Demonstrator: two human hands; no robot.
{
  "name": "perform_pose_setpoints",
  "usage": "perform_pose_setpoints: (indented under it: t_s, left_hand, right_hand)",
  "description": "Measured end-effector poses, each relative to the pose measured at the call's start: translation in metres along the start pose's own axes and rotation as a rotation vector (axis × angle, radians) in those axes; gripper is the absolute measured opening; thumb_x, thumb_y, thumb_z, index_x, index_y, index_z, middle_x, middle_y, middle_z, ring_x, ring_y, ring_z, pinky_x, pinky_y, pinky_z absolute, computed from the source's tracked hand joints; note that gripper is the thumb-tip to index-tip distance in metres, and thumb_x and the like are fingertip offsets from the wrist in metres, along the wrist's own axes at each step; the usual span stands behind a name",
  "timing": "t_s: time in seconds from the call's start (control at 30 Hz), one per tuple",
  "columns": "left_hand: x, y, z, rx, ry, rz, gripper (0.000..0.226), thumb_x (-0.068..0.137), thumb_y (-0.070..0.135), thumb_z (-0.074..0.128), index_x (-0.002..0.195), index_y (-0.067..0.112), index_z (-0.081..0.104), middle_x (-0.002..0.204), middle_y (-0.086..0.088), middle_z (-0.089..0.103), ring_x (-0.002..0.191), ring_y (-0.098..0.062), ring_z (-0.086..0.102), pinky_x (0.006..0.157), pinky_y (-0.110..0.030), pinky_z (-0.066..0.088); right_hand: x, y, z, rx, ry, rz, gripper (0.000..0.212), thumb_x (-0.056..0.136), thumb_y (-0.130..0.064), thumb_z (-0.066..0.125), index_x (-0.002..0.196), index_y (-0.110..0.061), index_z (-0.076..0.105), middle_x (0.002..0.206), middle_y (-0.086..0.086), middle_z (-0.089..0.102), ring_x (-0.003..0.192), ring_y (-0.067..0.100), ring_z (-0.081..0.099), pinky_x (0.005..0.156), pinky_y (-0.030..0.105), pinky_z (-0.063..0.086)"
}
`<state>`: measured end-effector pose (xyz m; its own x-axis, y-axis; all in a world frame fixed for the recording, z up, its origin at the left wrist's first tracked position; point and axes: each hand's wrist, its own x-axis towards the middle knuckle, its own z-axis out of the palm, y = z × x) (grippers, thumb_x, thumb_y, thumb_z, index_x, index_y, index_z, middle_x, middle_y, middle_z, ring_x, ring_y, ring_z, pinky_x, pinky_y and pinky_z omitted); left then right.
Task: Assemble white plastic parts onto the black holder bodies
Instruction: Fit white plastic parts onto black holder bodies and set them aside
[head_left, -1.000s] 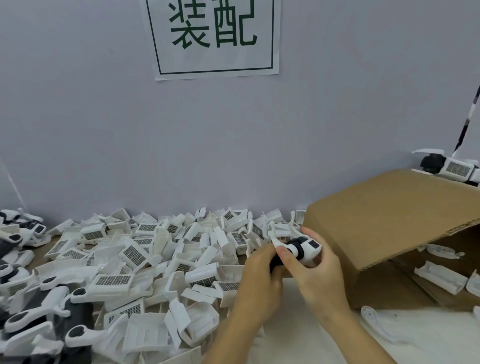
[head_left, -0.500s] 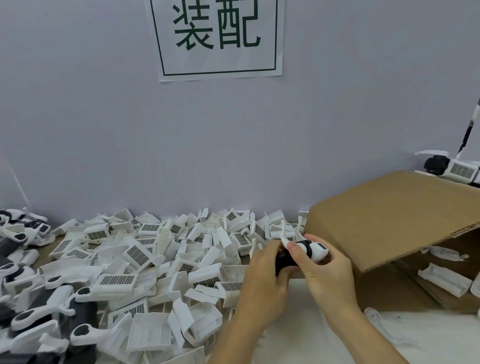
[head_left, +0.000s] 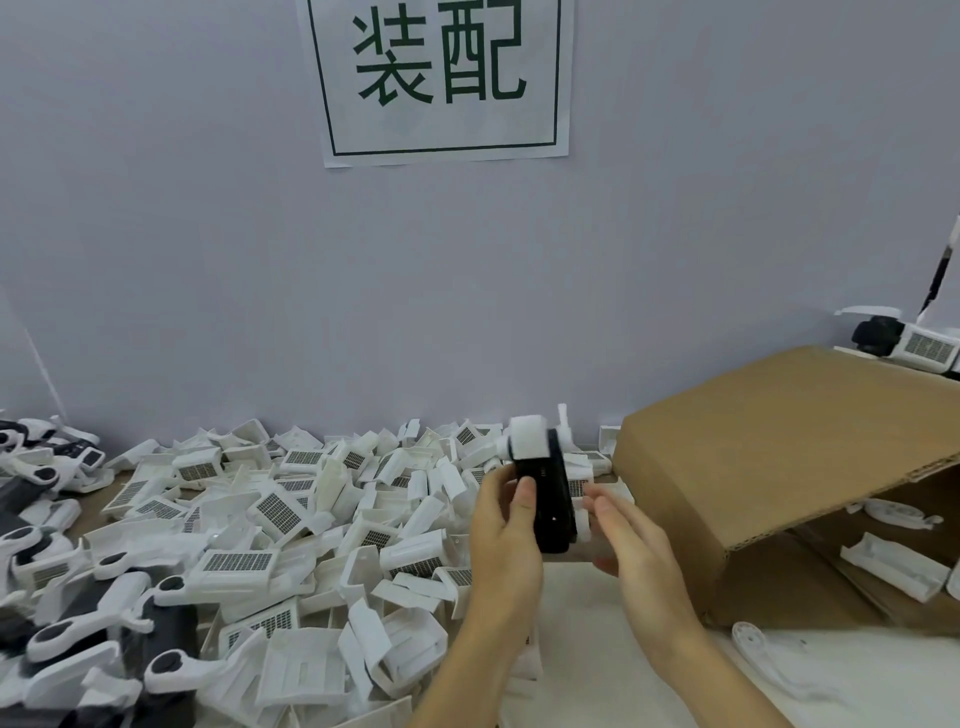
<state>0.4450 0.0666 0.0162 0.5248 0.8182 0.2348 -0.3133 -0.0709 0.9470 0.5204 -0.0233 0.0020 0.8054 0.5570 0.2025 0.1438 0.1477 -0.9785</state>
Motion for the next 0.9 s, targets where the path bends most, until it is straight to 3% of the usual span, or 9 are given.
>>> perform_pose_setpoints:
  t_s: [0.07,0.17,0.27,0.37,0.43,0.57,0.6,0.73,0.9]
  left_hand:
    - [0.002,0.001,-0.002,-0.167,0.004,-0.155,0.025,0.109,0.021,0.042,0.115,0.012,0.065,0.108,-0.012,0.072,0.099,-0.025,0.07,0.08,-0.041,0.061]
    - [0.003,0.004,-0.004,-0.392,0.008,-0.3,0.034,0.106,0.033,0.046,0.114,0.008,0.069,0.101,-0.014,0.073,0.09,-0.026,0.071,0.072,-0.039,0.06]
    - [0.003,0.008,-0.004,-0.439,-0.076,-0.293,0.05,0.084,0.05,0.065,0.116,0.012,0.068,0.1,-0.009,0.077,0.091,-0.026,0.075,0.069,-0.037,0.06]
    - [0.006,0.006,-0.002,-0.364,-0.031,-0.306,0.051,0.08,0.042,0.077,0.119,0.014,0.06,0.084,0.001,0.077,0.077,-0.018,0.075,0.06,-0.031,0.059]
    - [0.006,0.005,-0.003,-0.416,0.027,-0.376,0.038,0.089,0.034,0.072,0.113,0.01,0.055,0.067,0.001,0.07,0.062,-0.018,0.071,0.054,-0.031,0.057]
    - [0.005,0.009,-0.008,-0.633,-0.1,-0.43,0.039,0.081,0.042,0.066,0.081,0.003,0.075,0.073,-0.012,0.07,0.065,-0.027,0.072,0.062,-0.038,0.062]
    - [0.004,0.01,-0.009,-0.643,-0.13,-0.415,0.043,0.081,0.043,0.064,0.082,0.001,0.075,0.077,-0.014,0.07,0.067,-0.028,0.071,0.063,-0.038,0.061]
    - [0.003,0.009,-0.008,-0.633,-0.115,-0.42,0.06,0.081,0.043,0.062,0.12,-0.003,0.061,0.097,-0.021,0.063,0.069,-0.032,0.065,0.063,-0.039,0.053]
    - [0.001,0.01,-0.011,-0.602,-0.101,-0.375,0.038,0.104,0.035,0.045,0.118,0.005,0.063,0.096,-0.022,0.072,0.077,-0.035,0.071,0.063,-0.044,0.055]
  right_hand:
    - [-0.002,-0.002,0.002,-0.009,-0.005,0.012,0.028,0.105,-0.026,0.047,0.127,-0.024,0.064,0.124,-0.011,0.066,0.111,-0.007,0.059,0.099,0.028,0.047]
    - [-0.002,-0.003,0.003,0.013,0.039,-0.013,0.028,0.106,-0.022,0.045,0.124,-0.026,0.065,0.118,-0.012,0.067,0.101,-0.014,0.062,0.088,0.023,0.048]
    - [0.0,-0.002,0.001,0.023,0.111,-0.045,0.03,0.107,-0.017,0.041,0.121,-0.02,0.067,0.119,-0.004,0.069,0.117,0.012,0.062,0.102,0.039,0.048]
    - [0.001,-0.002,0.002,0.023,0.12,-0.002,0.033,0.108,-0.017,0.038,0.111,-0.024,0.07,0.108,0.005,0.072,0.105,0.024,0.067,0.083,0.037,0.053]
    - [0.0,-0.003,0.003,0.025,0.093,0.049,0.034,0.108,-0.019,0.037,0.108,-0.024,0.071,0.102,0.009,0.073,0.098,0.028,0.069,0.074,0.035,0.05]
    - [-0.001,-0.004,0.005,0.041,0.014,0.115,0.034,0.107,-0.022,0.038,0.104,-0.016,0.071,0.085,0.005,0.077,0.079,0.022,0.073,0.072,0.037,0.046]
    - [-0.001,-0.004,0.005,0.046,0.003,0.132,0.034,0.106,-0.022,0.039,0.101,-0.012,0.07,0.08,0.005,0.075,0.073,0.021,0.072,0.07,0.036,0.046]
    - [-0.005,-0.005,0.01,0.059,-0.068,0.146,0.037,0.107,-0.024,0.039,0.104,-0.006,0.071,0.072,0.01,0.064,0.064,0.023,0.059,0.062,0.034,0.044]
    - [-0.01,-0.008,0.01,0.028,-0.135,0.076,0.04,0.099,-0.005,0.035,0.113,-0.017,0.071,0.085,0.006,0.072,0.074,0.017,0.062,0.066,0.034,0.045]
